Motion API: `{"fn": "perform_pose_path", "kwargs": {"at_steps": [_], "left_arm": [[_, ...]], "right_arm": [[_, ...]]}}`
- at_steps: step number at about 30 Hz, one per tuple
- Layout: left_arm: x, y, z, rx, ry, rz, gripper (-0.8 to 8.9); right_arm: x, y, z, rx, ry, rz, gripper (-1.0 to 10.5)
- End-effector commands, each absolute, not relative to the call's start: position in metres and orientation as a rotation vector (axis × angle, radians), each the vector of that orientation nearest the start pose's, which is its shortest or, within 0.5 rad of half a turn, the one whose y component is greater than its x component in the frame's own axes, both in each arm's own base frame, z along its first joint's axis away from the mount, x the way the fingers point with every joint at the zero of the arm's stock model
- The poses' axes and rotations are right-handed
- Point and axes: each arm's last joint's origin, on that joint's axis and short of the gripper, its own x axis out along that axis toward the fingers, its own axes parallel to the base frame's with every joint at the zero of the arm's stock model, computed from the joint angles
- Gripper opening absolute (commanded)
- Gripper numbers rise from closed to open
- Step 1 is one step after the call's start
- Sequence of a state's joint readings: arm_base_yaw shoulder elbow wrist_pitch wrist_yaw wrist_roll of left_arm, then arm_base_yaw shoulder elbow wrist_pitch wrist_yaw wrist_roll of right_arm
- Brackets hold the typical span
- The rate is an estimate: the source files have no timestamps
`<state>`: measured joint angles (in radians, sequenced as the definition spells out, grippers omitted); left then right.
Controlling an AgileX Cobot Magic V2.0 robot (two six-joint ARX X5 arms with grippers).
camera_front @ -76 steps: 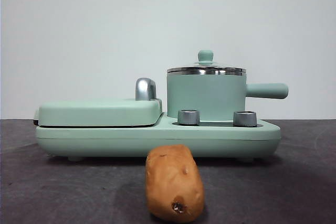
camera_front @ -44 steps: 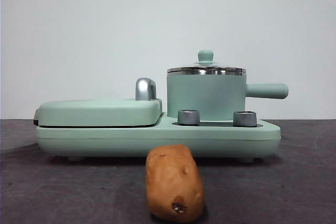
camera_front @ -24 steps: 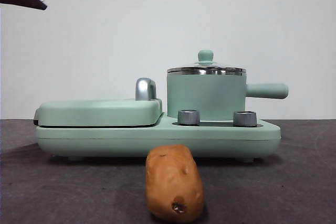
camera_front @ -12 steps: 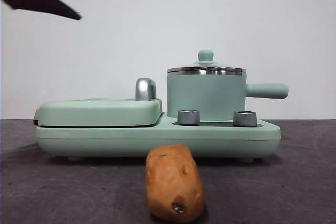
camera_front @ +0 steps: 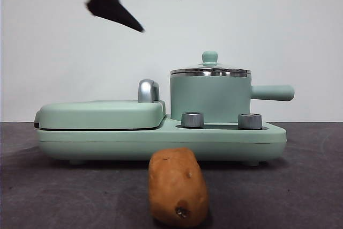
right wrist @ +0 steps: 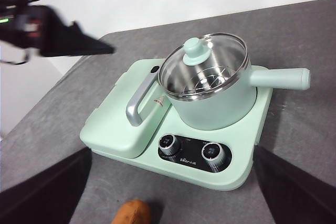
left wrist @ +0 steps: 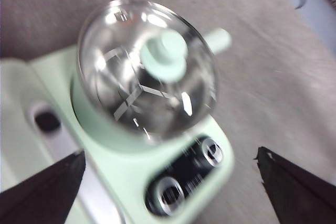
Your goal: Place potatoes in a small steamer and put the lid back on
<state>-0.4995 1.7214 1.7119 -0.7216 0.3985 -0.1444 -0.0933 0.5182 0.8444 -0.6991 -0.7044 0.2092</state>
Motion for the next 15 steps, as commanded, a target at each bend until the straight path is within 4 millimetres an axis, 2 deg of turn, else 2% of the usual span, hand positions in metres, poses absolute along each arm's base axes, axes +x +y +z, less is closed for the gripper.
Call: {"fn": "perform_pose_path", "kwargs": {"at_steps": [1, 7, 12, 15], "left_arm": [[0.341, -0.220, 0.356, 0.001, 0.754, -0.780, 5.30], [0.358, -0.266, 0.343, 0.103, 0.668, -0.724, 5.29], [0.366, -0.291, 0.331, 0.116, 0.633, -0.735, 5.20], [0.369, -0.298, 0.323, 0.143, 0.618, -0.671, 4.90]], "right_arm": [[0.088, 0.011, 0.342, 0.331, 0.390, 0.574, 4.9], [0.088, 0.011, 0.342, 0.332, 0.390, 0.574, 4.9], [0.088, 0.011, 0.341, 0.335, 0.397, 0.573, 4.9], [0.088, 0.011, 0.340, 0.338, 0.404, 0.572, 4.9]]}}
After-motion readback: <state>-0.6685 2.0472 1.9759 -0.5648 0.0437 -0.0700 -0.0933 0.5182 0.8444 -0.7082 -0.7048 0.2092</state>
